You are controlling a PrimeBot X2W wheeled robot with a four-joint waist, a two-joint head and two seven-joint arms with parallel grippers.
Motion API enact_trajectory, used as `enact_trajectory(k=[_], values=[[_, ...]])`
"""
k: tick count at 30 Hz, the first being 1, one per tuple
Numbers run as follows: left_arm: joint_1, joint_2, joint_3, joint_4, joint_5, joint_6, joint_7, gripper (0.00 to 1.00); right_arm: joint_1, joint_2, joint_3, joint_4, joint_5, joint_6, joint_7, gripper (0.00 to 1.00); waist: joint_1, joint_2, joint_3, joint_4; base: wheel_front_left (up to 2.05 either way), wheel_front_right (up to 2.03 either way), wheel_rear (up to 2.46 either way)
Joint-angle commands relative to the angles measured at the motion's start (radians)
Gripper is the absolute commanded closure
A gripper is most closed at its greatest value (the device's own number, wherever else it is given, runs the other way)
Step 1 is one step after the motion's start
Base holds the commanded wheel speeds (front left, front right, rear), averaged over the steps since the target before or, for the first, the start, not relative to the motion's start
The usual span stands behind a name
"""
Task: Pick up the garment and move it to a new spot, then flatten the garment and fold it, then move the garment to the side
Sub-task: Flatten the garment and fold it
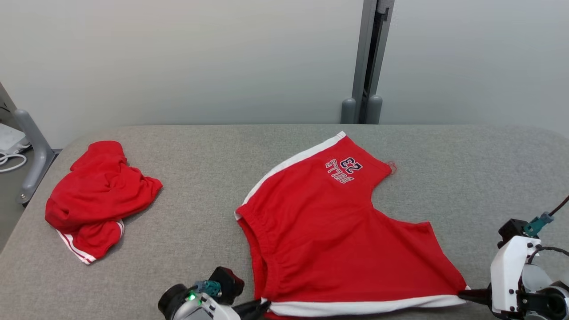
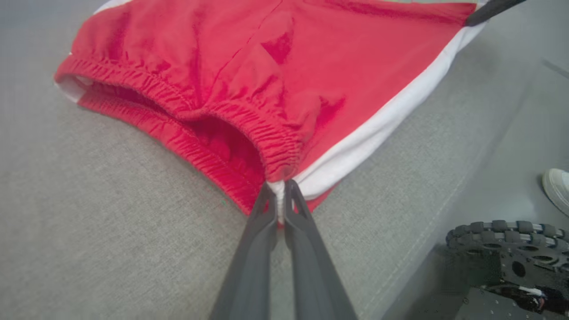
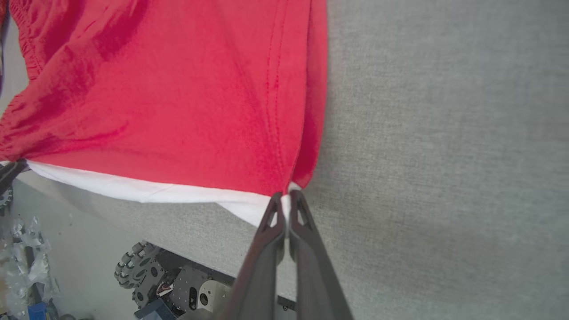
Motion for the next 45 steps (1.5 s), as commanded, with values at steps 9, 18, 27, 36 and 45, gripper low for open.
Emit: enact_trajectory(k=[9,18,27,36,45], values=[[0.110,0.137,0.001,-0.281,-0.073,0.000,0.141,1.00,0.091,-0.087,0.024,-0.092,0.026,0.000,0.053,1.00,0.0001,0.0000,-0.048,0.012,0.00,0.00,0.00],[0.142,0.186,0.002,-0.385,-0.133,0.000,0.140,1.00,0.149,-0.143,0.025,-0.173,0.037,0.000,0.034,1.00,0.0001,0.0000,-0.070,0.026,0.00,0.00,0.00],[0.102,0.171,0.043,-0.391,-0.253,0.000,0.044,1.00,0.112,-0.128,-0.041,-0.213,0.032,0.000,-0.083,1.00,0.0001,0.0000,-0.037,0.041,0.00,0.00,0.00],[0.049,0.147,0.110,-0.359,-0.413,0.000,0.030,1.00,0.033,-0.116,-0.110,-0.222,0.017,0.000,-0.179,1.00,0.0001,0.0000,0.017,0.076,0.00,0.00,0.00],[-0.001,0.080,0.184,-0.323,-0.573,0.000,0.038,1.00,-0.075,-0.079,-0.157,-0.172,-0.026,0.000,-0.264,1.00,0.0001,0.0000,0.086,0.113,0.00,0.00,0.00]])
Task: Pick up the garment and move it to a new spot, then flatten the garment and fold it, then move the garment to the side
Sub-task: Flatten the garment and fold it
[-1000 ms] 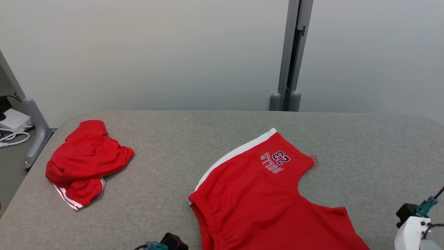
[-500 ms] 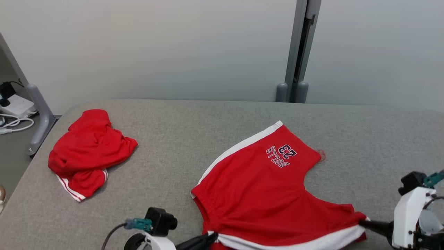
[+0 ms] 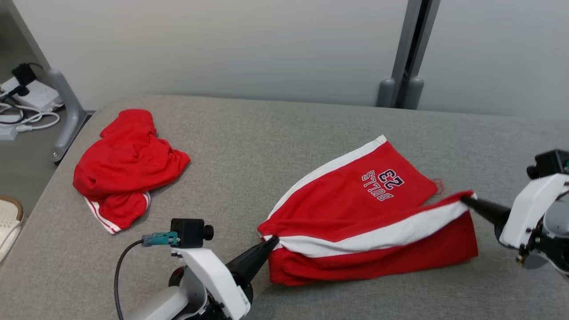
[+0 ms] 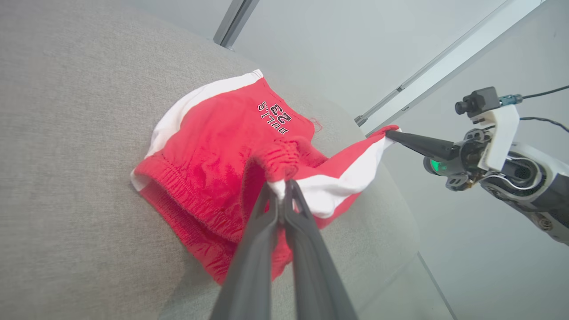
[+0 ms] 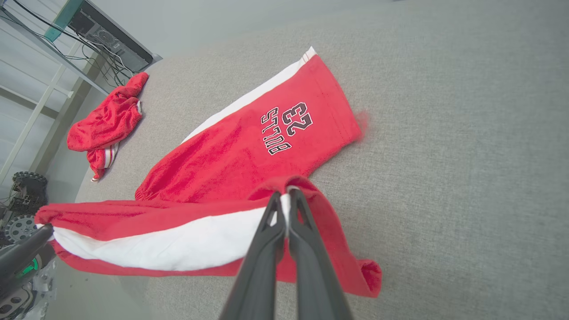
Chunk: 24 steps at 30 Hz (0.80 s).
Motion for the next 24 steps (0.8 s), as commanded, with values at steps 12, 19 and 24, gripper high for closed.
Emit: enact_trajectory(k=[12,19,24], values=[[-0.062,-0.084,0.080,0.080,-0.147,0.000,0.033,1.00,-0.152,0.062,-0.037,0.140,-0.037,0.000,-0.073,1.00,0.0001,-0.0001,0.104,0.047,0.00,0.00,0.00],[-0.100,-0.135,0.095,0.146,-0.142,0.000,0.026,1.00,-0.238,0.085,-0.025,0.196,-0.088,0.000,-0.129,1.00,0.0001,-0.0001,0.165,0.073,0.00,0.00,0.00],[-0.124,-0.177,0.101,0.175,-0.134,0.000,0.013,1.00,-0.287,0.101,-0.009,0.233,-0.115,0.000,-0.167,1.00,0.0001,-0.0001,0.204,0.100,0.00,0.00,0.00]])
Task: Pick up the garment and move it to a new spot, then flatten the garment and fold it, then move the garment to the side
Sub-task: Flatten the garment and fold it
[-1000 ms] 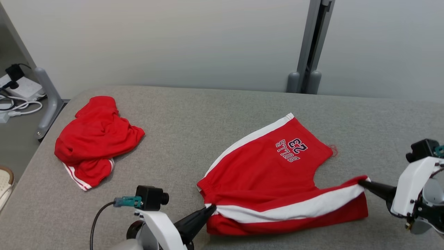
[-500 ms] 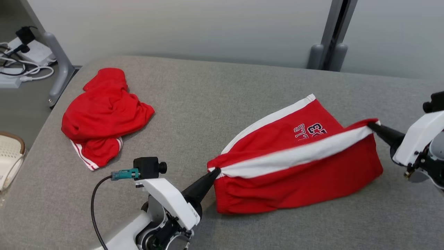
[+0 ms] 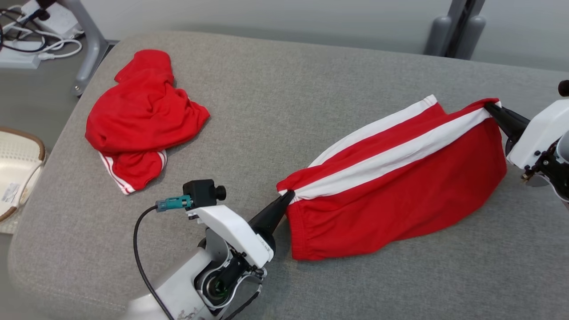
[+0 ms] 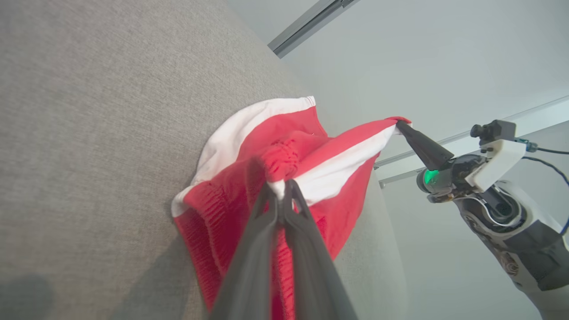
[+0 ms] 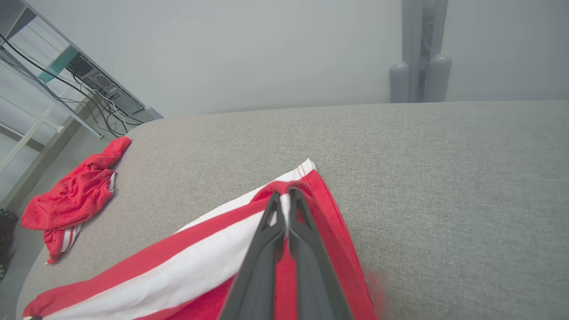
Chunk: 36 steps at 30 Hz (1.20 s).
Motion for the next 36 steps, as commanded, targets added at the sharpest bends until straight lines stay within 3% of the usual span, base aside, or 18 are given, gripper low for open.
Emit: enact_trajectory(k=[1,17,35,36], values=[[-0.020,-0.002,0.007,0.007,0.006,0.000,-0.007,1.00,-0.011,0.003,0.007,0.006,-0.009,0.000,-0.006,1.00,0.0000,-0.0001,0.017,0.016,0.00,0.00,0.00],[-0.081,-0.103,0.040,0.084,0.021,0.000,-0.090,1.00,-0.139,0.004,0.107,0.126,-0.059,0.000,0.004,1.00,0.0000,-0.0001,0.108,0.089,0.00,0.00,0.00],[-0.118,-0.144,0.022,0.096,0.035,0.000,-0.131,1.00,-0.198,0.015,0.172,0.210,-0.060,0.000,-0.036,1.00,0.0000,-0.0001,0.155,0.118,0.00,0.00,0.00],[-0.118,-0.145,0.019,0.097,0.035,0.000,-0.132,1.00,-0.206,0.014,0.173,0.214,-0.063,0.000,-0.051,0.78,0.0000,-0.0001,0.157,0.118,0.00,0.00,0.00]])
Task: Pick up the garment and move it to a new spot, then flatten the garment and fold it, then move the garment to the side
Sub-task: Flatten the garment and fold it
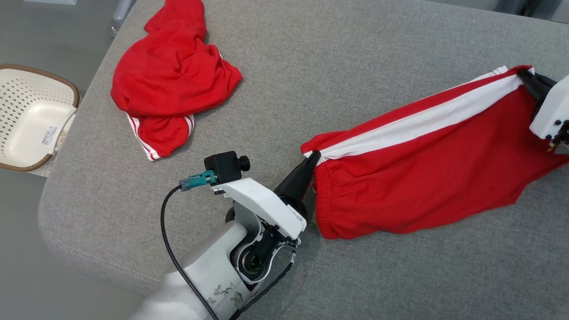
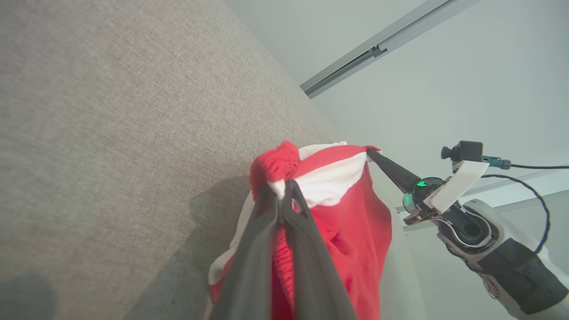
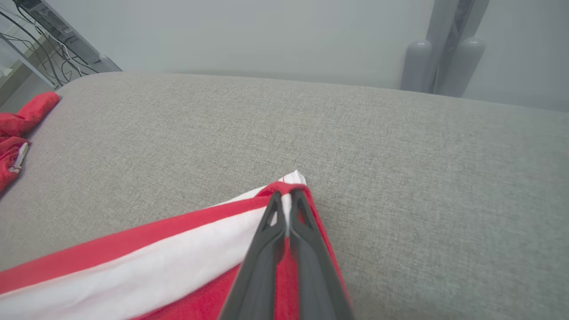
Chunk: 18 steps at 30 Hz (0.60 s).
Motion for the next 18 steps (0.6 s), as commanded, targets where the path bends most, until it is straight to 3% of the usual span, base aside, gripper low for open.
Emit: enact_trajectory(k=[1,2,3,4,5,6,18], values=[[-0.015,0.004,-0.001,0.003,0.003,0.000,-0.005,1.00,-0.022,-0.003,-0.006,0.011,0.002,0.000,-0.025,0.50,0.0000,0.0000,0.003,0.000,0.00,0.00,0.00],[-0.016,0.003,-0.002,0.003,0.002,0.000,-0.007,1.00,-0.024,0.000,-0.010,0.018,0.009,0.000,-0.035,0.00,0.0000,0.0000,0.004,-0.001,0.00,0.00,0.00],[-0.018,0.003,-0.002,0.004,0.001,0.000,-0.008,1.00,-0.026,0.001,-0.008,0.027,0.007,0.000,-0.044,0.00,0.0000,0.0000,0.005,-0.002,0.00,0.00,0.00],[-0.018,0.002,-0.001,0.010,0.000,0.000,-0.013,0.90,-0.028,0.004,-0.004,0.037,0.002,0.000,-0.051,0.00,0.0000,0.0000,0.004,-0.003,0.00,0.00,0.00],[-0.018,0.002,0.004,0.020,-0.001,0.000,-0.017,0.36,-0.027,0.008,0.000,0.045,0.004,0.000,-0.053,0.00,0.0000,0.0000,0.003,-0.005,0.00,0.00,0.00],[-0.019,0.001,0.007,0.027,-0.004,0.000,-0.022,0.00,-0.027,0.011,0.002,0.053,0.004,0.000,-0.059,0.00,0.0000,0.0000,0.002,-0.008,0.00,0.00,0.00],[0.003,0.017,0.022,0.121,0.045,0.000,-0.054,0.00,0.039,0.042,-0.003,0.144,0.047,0.000,-0.155,0.00,0.0000,0.0000,-0.091,-0.059,0.00,0.00,0.00]])
